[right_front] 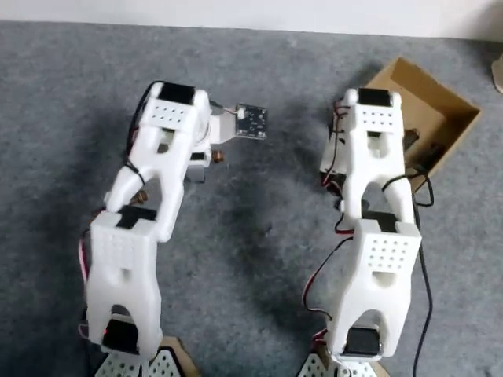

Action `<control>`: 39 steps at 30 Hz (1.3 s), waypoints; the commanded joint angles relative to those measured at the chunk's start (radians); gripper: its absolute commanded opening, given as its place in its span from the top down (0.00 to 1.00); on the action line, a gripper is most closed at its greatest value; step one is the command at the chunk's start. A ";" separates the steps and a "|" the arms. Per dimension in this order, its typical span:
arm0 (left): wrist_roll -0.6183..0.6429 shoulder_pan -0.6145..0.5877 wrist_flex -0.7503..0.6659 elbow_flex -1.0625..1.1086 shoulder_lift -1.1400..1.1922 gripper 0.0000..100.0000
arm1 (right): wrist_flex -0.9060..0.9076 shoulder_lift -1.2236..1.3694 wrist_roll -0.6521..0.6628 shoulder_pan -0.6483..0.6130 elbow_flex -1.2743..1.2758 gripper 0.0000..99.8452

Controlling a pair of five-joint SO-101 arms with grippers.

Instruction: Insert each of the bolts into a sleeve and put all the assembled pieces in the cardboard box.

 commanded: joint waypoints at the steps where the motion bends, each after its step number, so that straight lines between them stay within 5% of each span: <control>1: -0.014 0.022 0.029 -0.119 0.030 0.79 | -0.028 -0.091 0.014 0.027 -0.018 1.00; 11: -0.018 0.024 0.072 -0.051 0.044 0.79 | -0.028 -0.087 0.014 0.024 -0.018 1.00; 20: -0.015 0.051 -0.077 0.114 0.045 0.79 | -0.028 -0.087 0.014 0.024 -0.018 1.00; 39: -0.017 -0.004 -0.086 0.012 -0.002 0.79 | -0.028 -0.085 0.014 0.024 -0.018 1.00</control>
